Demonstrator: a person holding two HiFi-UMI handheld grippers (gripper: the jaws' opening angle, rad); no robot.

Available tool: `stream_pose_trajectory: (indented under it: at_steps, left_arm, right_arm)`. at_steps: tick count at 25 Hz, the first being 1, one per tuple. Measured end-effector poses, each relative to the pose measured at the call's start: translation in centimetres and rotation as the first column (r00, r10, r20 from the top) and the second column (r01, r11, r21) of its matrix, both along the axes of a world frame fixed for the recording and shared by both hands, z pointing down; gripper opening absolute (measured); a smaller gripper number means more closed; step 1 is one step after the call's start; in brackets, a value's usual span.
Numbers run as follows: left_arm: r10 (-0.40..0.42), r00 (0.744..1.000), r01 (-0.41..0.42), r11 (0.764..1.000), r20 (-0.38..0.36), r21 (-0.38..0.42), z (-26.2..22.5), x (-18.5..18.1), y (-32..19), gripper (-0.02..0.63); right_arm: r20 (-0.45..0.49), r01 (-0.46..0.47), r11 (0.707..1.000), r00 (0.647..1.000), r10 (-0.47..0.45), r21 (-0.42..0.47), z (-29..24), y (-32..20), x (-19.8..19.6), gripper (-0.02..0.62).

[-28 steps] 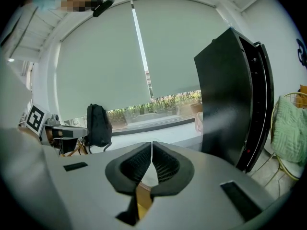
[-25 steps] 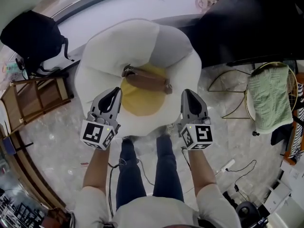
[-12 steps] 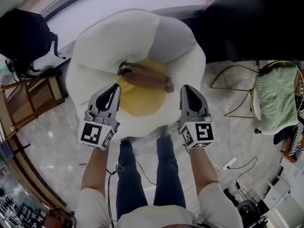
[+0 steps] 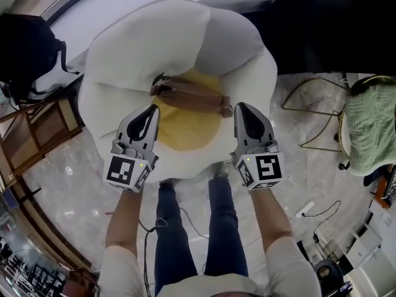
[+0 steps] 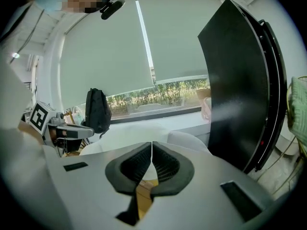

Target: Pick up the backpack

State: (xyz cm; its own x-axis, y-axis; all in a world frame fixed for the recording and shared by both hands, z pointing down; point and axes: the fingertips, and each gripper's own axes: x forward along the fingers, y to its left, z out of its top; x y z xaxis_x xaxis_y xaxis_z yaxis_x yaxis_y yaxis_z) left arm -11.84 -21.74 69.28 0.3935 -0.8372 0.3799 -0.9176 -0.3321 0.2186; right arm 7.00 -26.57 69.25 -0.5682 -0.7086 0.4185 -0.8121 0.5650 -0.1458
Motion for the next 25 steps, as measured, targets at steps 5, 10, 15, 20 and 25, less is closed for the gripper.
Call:
stream_pose_trajectory:
  at_steps: [5, 10, 15, 20, 25]
  left_arm:
    - [-0.007, 1.000, 0.006, 0.999, -0.008, -0.043, 3.1, -0.5, -0.2, 0.040]
    - [-0.029, 0.999, 0.027, 0.997, -0.033, -0.066, 5.1, -1.2, -0.5, 0.040]
    - [-0.022, 0.999, 0.020, 0.996, -0.027, -0.087, 6.8, -0.9, -0.9, 0.040]
    - [-0.035, 0.999, 0.033, 0.993, -0.018, -0.114, 9.3, -1.3, -1.1, 0.040]
    - [-0.079, 0.997, 0.076, 0.983, -0.013, -0.170, 12.7, -2.5, -0.9, 0.040]
  right_arm:
    - [-0.019, 0.012, 1.000, 1.000, -0.012, -0.024, 2.9, -0.1, -0.2, 0.031]
    - [-0.043, 0.032, 0.999, 0.998, -0.034, -0.035, 5.5, -0.1, -0.5, 0.029]
    - [-0.067, 0.056, 0.997, 0.996, -0.059, -0.049, 7.5, 0.0, -0.8, 0.031]
    - [-0.111, 0.060, 0.995, 0.992, -0.068, -0.076, 9.8, -0.1, -0.5, 0.031]
    - [-0.133, 0.062, 0.994, 0.988, -0.074, -0.093, 11.9, -0.1, -0.2, 0.031]
